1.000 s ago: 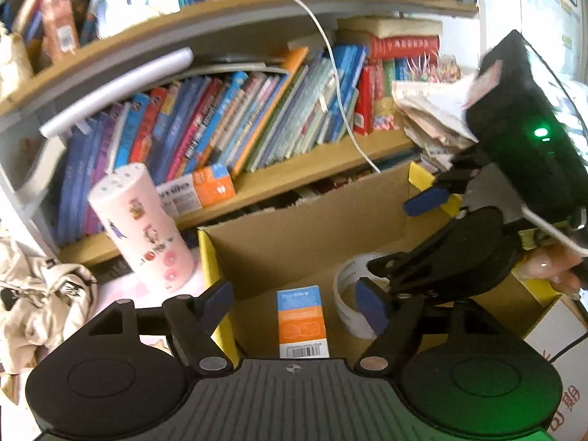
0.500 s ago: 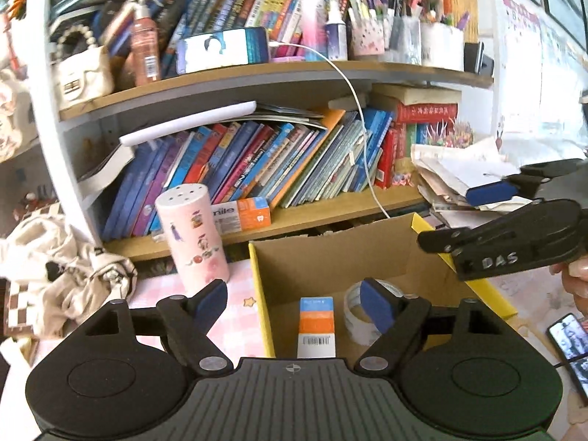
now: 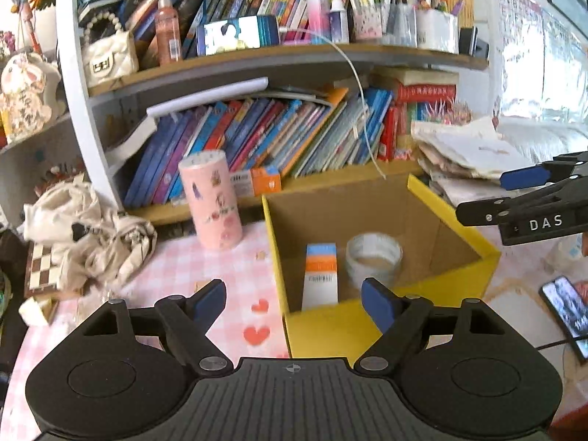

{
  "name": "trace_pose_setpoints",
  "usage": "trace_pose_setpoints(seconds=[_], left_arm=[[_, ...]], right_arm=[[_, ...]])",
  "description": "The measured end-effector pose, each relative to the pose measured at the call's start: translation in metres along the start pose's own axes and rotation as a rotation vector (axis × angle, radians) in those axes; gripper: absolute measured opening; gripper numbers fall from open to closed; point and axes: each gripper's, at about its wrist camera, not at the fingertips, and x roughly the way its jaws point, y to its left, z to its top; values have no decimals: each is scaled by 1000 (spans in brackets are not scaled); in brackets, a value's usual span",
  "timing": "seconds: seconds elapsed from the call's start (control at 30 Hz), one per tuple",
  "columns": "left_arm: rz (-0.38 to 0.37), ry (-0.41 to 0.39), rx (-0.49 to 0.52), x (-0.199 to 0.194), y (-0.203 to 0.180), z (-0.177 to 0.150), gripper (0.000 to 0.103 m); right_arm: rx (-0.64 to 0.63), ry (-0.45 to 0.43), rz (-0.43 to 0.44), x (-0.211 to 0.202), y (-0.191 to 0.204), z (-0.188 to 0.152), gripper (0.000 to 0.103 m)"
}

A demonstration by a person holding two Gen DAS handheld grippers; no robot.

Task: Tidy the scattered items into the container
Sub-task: 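Withdraw both tools from the yellow box toward the pink plush pig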

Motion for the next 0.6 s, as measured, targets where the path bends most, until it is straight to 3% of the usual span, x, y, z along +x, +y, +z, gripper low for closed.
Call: trace_pose_setpoints(seconds=[0.37,0.6], left_arm=[[-7,55,-43,-10,-8,-29,83],[-25,138,-85,-2,-7,-47,83]], right_arm=[[107,108,-9,-7,12,-51,84],[178,215,-14,1,14,-72,85]])
